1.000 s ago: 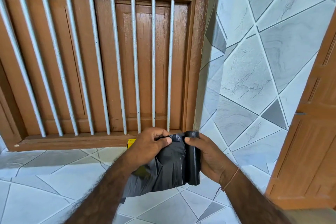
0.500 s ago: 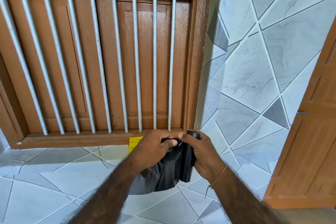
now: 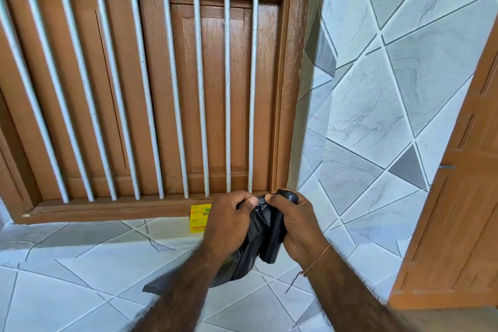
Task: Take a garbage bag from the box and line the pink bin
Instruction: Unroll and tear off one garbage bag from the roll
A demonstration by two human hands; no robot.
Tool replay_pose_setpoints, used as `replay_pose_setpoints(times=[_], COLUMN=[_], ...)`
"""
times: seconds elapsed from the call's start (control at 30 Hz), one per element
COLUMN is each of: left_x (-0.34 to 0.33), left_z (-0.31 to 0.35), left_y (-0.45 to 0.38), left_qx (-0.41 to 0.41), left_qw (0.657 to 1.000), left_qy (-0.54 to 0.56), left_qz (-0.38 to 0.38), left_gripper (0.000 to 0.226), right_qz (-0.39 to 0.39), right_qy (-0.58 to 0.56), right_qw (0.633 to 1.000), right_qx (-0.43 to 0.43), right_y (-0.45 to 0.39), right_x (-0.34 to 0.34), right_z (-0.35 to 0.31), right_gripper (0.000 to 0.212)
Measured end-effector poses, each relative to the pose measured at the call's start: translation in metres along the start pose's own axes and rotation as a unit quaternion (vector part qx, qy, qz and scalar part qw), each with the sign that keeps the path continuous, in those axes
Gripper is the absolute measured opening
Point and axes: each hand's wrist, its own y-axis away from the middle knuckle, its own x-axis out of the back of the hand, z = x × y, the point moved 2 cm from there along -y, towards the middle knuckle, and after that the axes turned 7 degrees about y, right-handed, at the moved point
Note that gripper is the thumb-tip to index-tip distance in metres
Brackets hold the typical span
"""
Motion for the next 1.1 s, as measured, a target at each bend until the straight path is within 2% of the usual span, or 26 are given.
replay_pose_setpoints(times=[0.1,0.2,0.37,0.63,0.77,0.83,0.9,1.0,1.1], left_x=[-0.003,0.009,0.022,0.039,0.066,0.079,0.082,0.076,0.068], left_z=[0.002,-0.004,-0.011,-0.024,-0.037,-0.042,-0.045,-0.048,-0.047], left_y=[0.002,-0.003,-0.009,-0.010,-0.013,-0.015,-0.016,-0.013,-0.007], left_qx=[0.011,0.050,0.030,0.045,0.053,0.046,0.045,0.056,0.039], left_qw=[0.999,0.994,0.997,0.989,0.976,0.979,0.985,0.985,0.982], left_qy=[-0.009,0.010,-0.018,-0.016,-0.009,-0.032,-0.078,-0.147,-0.184], left_qz=[0.042,0.093,0.066,0.139,0.213,0.198,0.148,0.070,0.002], left_gripper=[0.021,0.019,0.023,0.022,0.019,0.025,0.028,0.013,0.011], right_qz=[0.013,0.063,0.056,0.122,0.144,0.139,0.130,0.136,0.119], right_qy=[-0.012,-0.060,-0.055,-0.103,-0.084,-0.075,-0.062,-0.066,-0.092], right_qw=[1.000,0.995,0.997,0.987,0.986,0.987,0.989,0.984,0.980], right_qx=[-0.008,-0.037,-0.018,-0.013,0.001,-0.012,-0.037,-0.092,-0.134], right_y=[-0.002,-0.012,-0.020,-0.025,-0.031,-0.033,-0.033,-0.033,-0.031], right_x=[-0.001,0.010,0.020,0.033,0.052,0.059,0.059,0.053,0.049], right_z=[0.000,-0.003,-0.012,-0.022,-0.027,-0.025,-0.019,-0.007,0.004], right_gripper=[0.015,0.021,0.019,0.017,0.018,0.022,0.027,0.028,0.036])
